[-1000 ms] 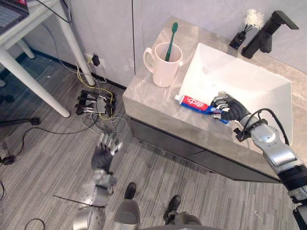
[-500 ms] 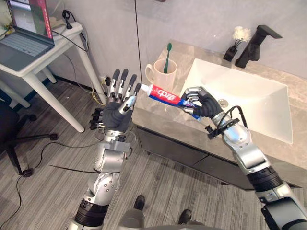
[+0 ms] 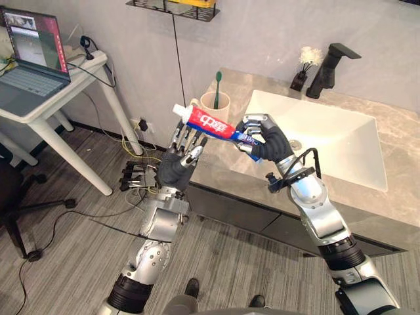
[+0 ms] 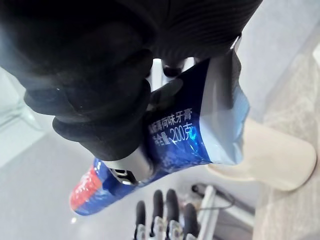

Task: Organize washtable

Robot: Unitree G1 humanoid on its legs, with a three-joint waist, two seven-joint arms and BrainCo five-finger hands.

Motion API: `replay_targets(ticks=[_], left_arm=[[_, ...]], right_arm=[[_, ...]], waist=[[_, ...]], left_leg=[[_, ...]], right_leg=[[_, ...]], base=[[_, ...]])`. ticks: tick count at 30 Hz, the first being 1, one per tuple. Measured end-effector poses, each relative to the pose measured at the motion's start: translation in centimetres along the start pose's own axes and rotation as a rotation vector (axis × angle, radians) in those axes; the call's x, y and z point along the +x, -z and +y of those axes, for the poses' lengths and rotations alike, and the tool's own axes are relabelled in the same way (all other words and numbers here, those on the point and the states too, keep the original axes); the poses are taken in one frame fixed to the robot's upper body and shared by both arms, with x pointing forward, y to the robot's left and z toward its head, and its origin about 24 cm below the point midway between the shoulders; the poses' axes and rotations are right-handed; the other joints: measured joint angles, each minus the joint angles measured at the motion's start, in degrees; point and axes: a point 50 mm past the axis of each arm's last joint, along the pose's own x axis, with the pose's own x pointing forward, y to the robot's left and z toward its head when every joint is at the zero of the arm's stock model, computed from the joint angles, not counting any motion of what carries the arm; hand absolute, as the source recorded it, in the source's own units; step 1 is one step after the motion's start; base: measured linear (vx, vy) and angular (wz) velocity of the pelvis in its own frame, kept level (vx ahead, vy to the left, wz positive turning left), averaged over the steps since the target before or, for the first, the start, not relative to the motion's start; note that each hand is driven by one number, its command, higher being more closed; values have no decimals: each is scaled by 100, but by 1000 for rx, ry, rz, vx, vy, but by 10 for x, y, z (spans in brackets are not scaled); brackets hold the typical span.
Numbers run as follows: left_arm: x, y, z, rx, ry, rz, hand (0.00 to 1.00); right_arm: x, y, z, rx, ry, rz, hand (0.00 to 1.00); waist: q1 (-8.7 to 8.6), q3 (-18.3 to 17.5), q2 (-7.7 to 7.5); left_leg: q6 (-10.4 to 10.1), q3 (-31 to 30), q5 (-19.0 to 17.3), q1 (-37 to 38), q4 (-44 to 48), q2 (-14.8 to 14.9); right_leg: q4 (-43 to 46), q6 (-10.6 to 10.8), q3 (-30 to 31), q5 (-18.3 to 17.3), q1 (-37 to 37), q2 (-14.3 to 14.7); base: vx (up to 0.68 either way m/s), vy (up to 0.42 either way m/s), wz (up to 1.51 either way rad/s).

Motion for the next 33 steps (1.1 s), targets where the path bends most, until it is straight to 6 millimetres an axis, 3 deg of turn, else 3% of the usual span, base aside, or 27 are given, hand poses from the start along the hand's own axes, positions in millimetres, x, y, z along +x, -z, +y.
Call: replay_targets(ticks=[12, 24, 33], left_arm=[[-3, -18, 32, 79, -164, -88, 0], [-1, -6, 24, 36, -145, -64, 0], [1, 9, 11, 1, -100, -15, 0]], right_arm=[[-10, 9, 0, 24, 38, 43, 100], [-12, 11, 12, 96, 60, 57, 100], [-12, 17, 40, 172, 7, 87, 100]], waist=[[-18, -129, 1], [-15, -280, 4], [-16, -286, -2]], left_leg=[[11, 181, 9, 187, -168, 74], [14, 112, 58, 192, -253, 62], [6, 23, 169, 218, -362, 66]], right_leg=[[-17, -7, 169, 12, 3, 53], [-54, -7, 112, 11, 29, 47], [-29, -7, 0, 11, 38, 46]], base=[[-6, -3, -9], [-1, -2, 3], [-26, -7, 4]])
